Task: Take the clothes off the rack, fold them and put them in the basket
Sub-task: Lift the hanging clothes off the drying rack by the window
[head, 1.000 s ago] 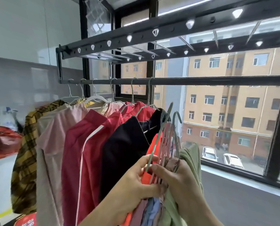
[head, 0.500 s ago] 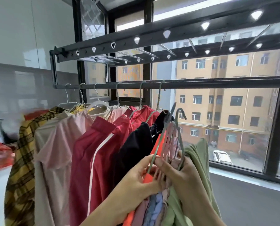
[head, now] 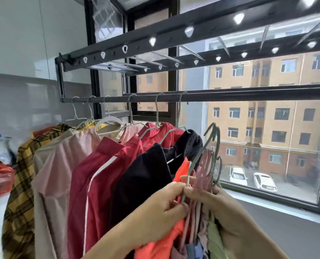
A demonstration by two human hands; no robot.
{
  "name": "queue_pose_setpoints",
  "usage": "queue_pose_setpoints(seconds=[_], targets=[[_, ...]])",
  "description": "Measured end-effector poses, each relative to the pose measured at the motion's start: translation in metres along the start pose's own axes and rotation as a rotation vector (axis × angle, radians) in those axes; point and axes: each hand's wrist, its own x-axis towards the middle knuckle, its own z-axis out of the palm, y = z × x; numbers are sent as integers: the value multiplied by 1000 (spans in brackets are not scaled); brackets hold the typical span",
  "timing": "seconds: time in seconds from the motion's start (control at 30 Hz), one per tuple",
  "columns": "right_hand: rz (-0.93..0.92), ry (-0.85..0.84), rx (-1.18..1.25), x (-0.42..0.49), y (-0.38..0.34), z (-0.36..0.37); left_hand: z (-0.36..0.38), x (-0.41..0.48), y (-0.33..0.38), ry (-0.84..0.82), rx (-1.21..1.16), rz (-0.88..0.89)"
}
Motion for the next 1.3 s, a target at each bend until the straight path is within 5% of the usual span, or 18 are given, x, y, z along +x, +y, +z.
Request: queue_pose_setpoints(seconds=[0.23, 0.33, 0.47, 0.57, 0.63, 0.7, 0.8, 0.9, 1.3], targets=[[121, -44, 76, 9, -9, -36, 20, 27, -8, -133, 181, -35], [115, -7, 66, 19, -13, -48, 24, 28, -19, -169, -89, -163], [34, 44, 32, 30, -18, -56, 25, 33, -18, 20, -134, -209], [9, 89, -2, 38, -18, -63, 3, 55, 5, 394, 141, -151], [-3, 111, -10, 42, -17, -66, -13, 84, 20, 554, 547, -156], [-6, 107, -1, 44, -18, -68, -25, 118, 15, 499, 802, -310], [20, 83, 29, 46, -18, -73, -21, 151, -2, 323, 544, -523], [7, 97, 34, 47, -20, -81, -14, 159, -13, 434, 365, -415], [-10, 97, 62, 59, -33, -91, -55, 111, 29, 720, 551, -211]])
